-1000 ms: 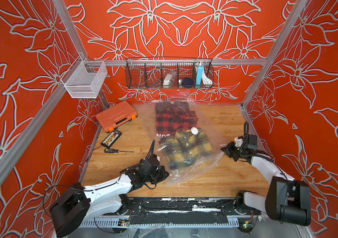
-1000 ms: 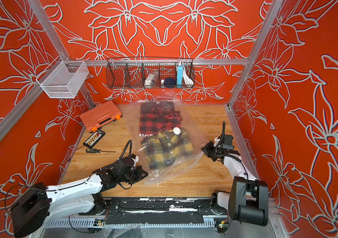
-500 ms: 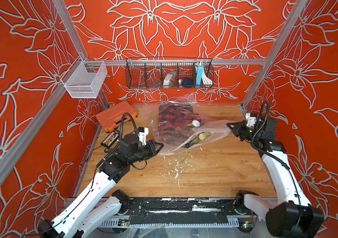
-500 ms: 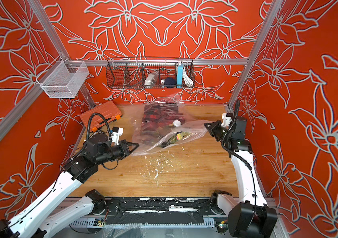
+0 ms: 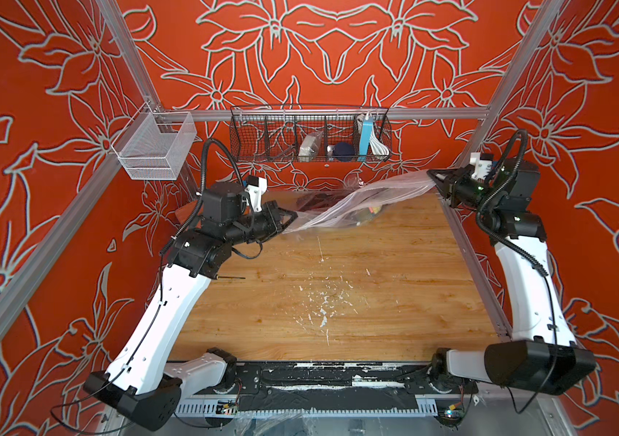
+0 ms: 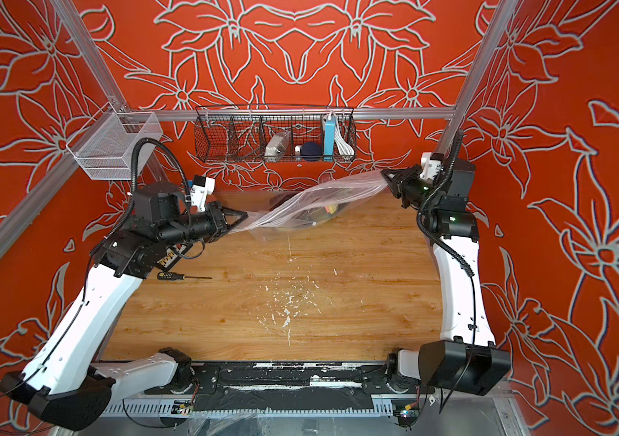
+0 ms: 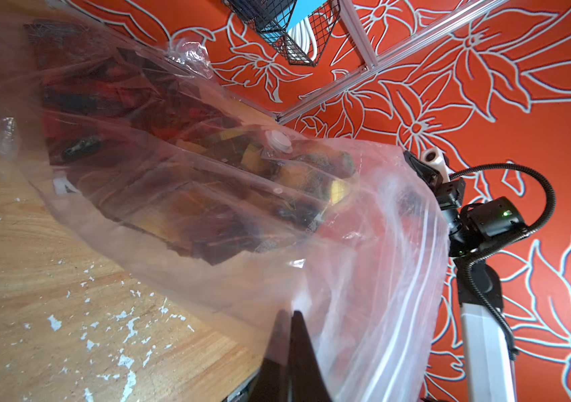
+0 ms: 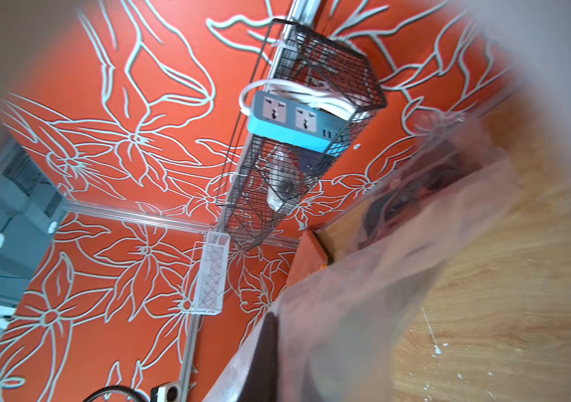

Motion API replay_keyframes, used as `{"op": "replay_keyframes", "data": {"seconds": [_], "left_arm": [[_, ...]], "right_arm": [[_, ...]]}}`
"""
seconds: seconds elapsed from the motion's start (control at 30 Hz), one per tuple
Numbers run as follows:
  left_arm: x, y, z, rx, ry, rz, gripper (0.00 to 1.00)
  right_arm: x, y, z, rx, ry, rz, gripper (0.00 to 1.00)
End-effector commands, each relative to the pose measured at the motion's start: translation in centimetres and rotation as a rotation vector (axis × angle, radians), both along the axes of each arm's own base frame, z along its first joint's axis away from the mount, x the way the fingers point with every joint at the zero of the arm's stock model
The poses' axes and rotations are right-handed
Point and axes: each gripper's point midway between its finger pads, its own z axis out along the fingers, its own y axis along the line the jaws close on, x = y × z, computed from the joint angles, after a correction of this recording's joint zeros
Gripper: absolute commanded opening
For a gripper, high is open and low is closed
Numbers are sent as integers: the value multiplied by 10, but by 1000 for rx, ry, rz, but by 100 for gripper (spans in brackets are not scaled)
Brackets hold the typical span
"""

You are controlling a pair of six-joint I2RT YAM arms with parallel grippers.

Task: Place the folded shirt into the vacuum bag
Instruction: Adjust the vacuum bag at the center of the board.

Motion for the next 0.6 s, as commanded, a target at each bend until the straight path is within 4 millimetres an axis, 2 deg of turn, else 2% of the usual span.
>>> {"op": "replay_keyframes", "data": {"seconds": [0.0,0.07,0.13,0.17,0.23,0.33,0.43,0.5,0.57], "left_arm": [[12,2,42,11,-87,-17,0],[13,3,55,21,-112,-21,0],[18,4,58,39,-107,-21,0],[17,2,58,38,-102,-36,0],[12,-2,44,11,-72,-64,0],[-3,0,7,-21,-42,-58,0],[-20,1,-40,-33,32,-71,0],[-34,-3,-79,-40,103,-88,0],[-47,-8,-121,-29,180,-101,0]], "right_arm": [[6,-3,58,28,-125,-7,0],[3,-6,76,-35,-149,-26,0],[7,-3,86,-3,-161,10,0],[8,1,86,23,-156,36,0],[4,6,73,33,-142,51,0],[-12,6,23,6,-74,30,0],[-36,9,-44,1,29,27,0],[-56,12,-90,-19,108,36,0],[-77,15,-126,-43,170,46,0]]}}
